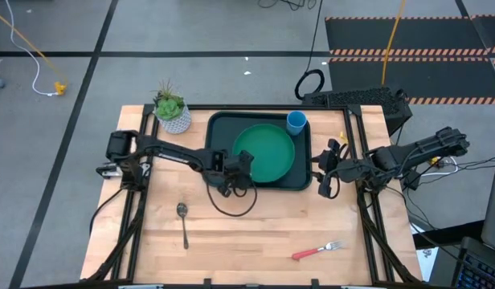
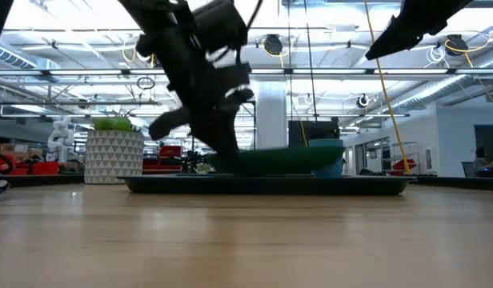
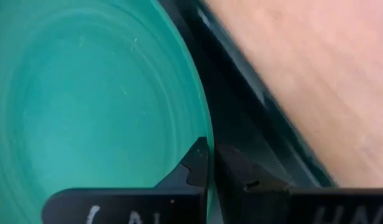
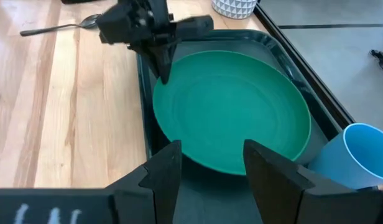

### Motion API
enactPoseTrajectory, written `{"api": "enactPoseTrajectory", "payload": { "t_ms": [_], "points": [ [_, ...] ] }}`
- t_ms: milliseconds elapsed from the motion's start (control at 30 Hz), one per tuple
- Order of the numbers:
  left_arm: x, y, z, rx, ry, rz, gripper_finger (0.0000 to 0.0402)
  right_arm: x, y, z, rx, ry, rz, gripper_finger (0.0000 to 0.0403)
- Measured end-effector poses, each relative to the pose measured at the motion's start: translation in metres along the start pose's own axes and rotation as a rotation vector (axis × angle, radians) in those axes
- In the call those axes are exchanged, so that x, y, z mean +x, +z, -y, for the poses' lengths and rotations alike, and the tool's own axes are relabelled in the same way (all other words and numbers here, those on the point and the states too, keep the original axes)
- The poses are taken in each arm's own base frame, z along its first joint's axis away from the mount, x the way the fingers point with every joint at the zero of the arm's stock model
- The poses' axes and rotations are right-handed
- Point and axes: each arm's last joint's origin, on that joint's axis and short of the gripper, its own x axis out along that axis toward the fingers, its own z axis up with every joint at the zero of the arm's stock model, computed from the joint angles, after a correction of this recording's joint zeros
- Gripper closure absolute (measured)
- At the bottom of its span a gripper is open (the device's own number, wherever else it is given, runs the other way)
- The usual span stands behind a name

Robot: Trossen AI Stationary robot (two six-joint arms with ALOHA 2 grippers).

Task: Pick and place plate/cup/fork/spoon on tray
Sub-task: Put the green plate on the black tray

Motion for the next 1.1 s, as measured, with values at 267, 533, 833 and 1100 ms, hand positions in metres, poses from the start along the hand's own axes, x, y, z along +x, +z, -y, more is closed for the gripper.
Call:
{"api": "enactPoseTrajectory", "payload": {
  "t_ms": [267,533,833,1100],
  "points": [
    [0.019,-0.003,0.005,0.004,-0.021,-0.025,0.0391,0.001,0.000,-0.001,-0.011,0.000,-0.009,0.0239],
    [0.020,-0.004,0.000,-0.006,0.009,-0.014,0.0389,0.001,0.000,-0.001,-0.014,0.000,-0.009,0.0239],
    [0.021,-0.010,-0.008,-0.050,0.034,-0.024,0.0350,0.001,0.000,-0.001,-0.012,0.001,-0.009,0.0239],
    [0.018,-0.010,-0.008,-0.058,0.089,-0.073,0.0314,0.001,0.000,-0.001,-0.011,0.003,-0.010,0.0239]
  ]
}}
